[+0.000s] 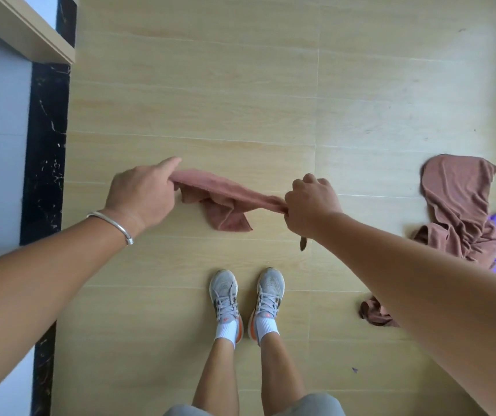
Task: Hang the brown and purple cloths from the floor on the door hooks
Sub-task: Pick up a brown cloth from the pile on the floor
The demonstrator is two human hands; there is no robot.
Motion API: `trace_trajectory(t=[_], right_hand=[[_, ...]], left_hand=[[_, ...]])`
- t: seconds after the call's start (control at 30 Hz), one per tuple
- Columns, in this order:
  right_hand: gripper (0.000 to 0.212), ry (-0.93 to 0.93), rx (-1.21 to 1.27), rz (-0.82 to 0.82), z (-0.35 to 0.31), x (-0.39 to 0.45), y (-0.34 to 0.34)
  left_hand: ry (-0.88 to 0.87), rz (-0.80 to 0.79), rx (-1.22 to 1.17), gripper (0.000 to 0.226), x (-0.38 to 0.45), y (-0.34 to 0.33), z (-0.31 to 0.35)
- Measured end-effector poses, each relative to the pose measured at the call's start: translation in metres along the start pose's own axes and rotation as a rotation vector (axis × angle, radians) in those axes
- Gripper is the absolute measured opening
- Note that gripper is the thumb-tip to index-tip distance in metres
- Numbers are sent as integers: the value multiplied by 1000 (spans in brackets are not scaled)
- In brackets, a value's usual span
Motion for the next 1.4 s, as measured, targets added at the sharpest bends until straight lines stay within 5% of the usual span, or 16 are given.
trace_trajectory(t=[0.13, 0.2, 0.4, 0.53, 1.13, 1.4], right_hand=[[39, 154, 137, -192, -5, -26, -34], [31, 174, 187, -230, -10, -43, -49], [26, 92, 179, -247, -17, -65, -72], [12, -37, 215, -185, 7, -46, -53], [28, -347, 160, 362, 187, 30, 200], [25, -342, 194, 510, 189, 29, 213]], left_hand=[[-49, -486, 507, 44, -34, -37, -7], [-100, -645, 611, 40, -57, -55, -12], [-46, -737, 702, 34, -73, -84, -13], [-1, -662, 703, 32, -37, -66, -10], [-28, 75, 474, 26, 132, 210, 78], [-131, 292, 403, 36, 123, 222, 64]])
Point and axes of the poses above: each hand's wrist, its own x-axis towards the middle knuckle, its own y-axis out of the back of the hand, z = x × y, the point moved 2 cm from there along x, towards the middle knuckle, and after that the axes turned 13 degrees about -x, right-handed, at the moved point
